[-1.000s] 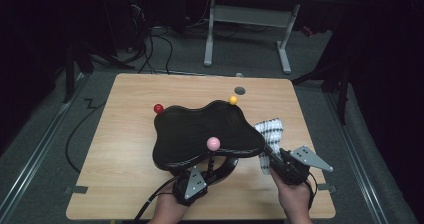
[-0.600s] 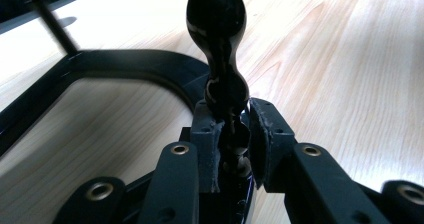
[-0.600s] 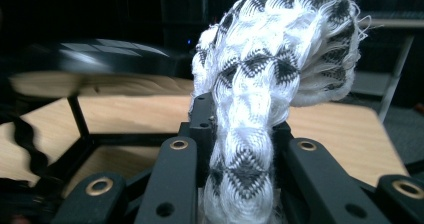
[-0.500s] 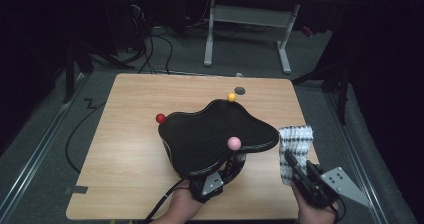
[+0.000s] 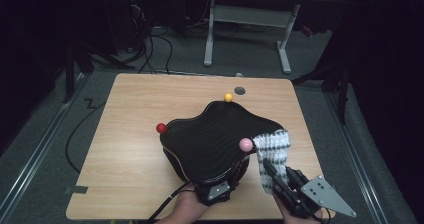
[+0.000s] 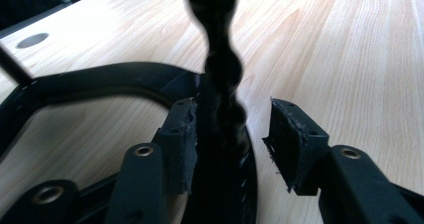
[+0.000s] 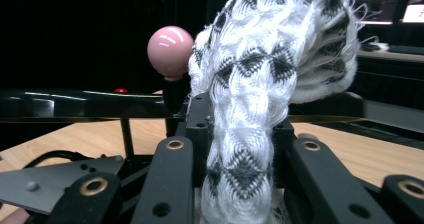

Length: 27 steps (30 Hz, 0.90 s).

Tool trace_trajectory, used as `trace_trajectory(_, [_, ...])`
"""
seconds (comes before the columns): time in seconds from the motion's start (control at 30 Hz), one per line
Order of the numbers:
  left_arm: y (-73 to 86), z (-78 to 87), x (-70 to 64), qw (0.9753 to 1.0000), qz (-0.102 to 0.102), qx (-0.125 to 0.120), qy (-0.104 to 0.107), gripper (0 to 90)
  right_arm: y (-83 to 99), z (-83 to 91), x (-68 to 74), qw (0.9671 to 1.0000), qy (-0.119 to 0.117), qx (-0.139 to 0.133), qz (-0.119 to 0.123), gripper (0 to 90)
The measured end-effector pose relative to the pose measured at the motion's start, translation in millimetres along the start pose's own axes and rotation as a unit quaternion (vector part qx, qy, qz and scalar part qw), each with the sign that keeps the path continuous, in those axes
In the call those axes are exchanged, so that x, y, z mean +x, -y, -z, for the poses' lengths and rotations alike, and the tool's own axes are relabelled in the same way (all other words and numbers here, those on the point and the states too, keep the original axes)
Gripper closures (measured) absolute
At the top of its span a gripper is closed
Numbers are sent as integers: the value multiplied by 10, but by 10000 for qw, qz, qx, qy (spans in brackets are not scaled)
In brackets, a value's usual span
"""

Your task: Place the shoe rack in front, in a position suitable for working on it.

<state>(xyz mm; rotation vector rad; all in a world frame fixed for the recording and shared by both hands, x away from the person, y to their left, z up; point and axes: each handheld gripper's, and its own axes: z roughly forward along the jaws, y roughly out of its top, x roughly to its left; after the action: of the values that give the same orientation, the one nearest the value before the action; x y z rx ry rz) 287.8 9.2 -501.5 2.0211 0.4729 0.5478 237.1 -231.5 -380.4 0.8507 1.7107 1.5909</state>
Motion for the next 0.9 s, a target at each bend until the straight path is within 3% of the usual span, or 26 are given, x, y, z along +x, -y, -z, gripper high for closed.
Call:
trace_trajectory(0.07, [55, 79, 14, 9999, 47, 32, -115, 524, 6, -71, -9, 9999, -18, -19, 124, 721])
trace_trajectory(0.23, [180, 315, 102, 9990, 178, 80, -391, 508, 16, -206, -131, 9999, 148, -34, 12, 729])
trace_trajectory(0.37, [260, 451, 196, 9971, 465, 46, -602, 498, 36, -300, -303, 9995, 316, -29, -86, 728])
trace_trajectory(0.53, [375, 590, 274, 9945, 576, 157, -856, 491, 44, -438, -520, 9986, 502, 26, -186, 729])
trace_trajectory(0.73, [490, 807, 384, 9893, 763, 185, -1232, 491, 23, -558, -750, 9972, 636, 53, -395, 729])
trace_trajectory(0.9, [554, 1077, 544, 9816, 1126, 120, -1540, 494, 18, -566, -818, 9965, 658, 60, -512, 734])
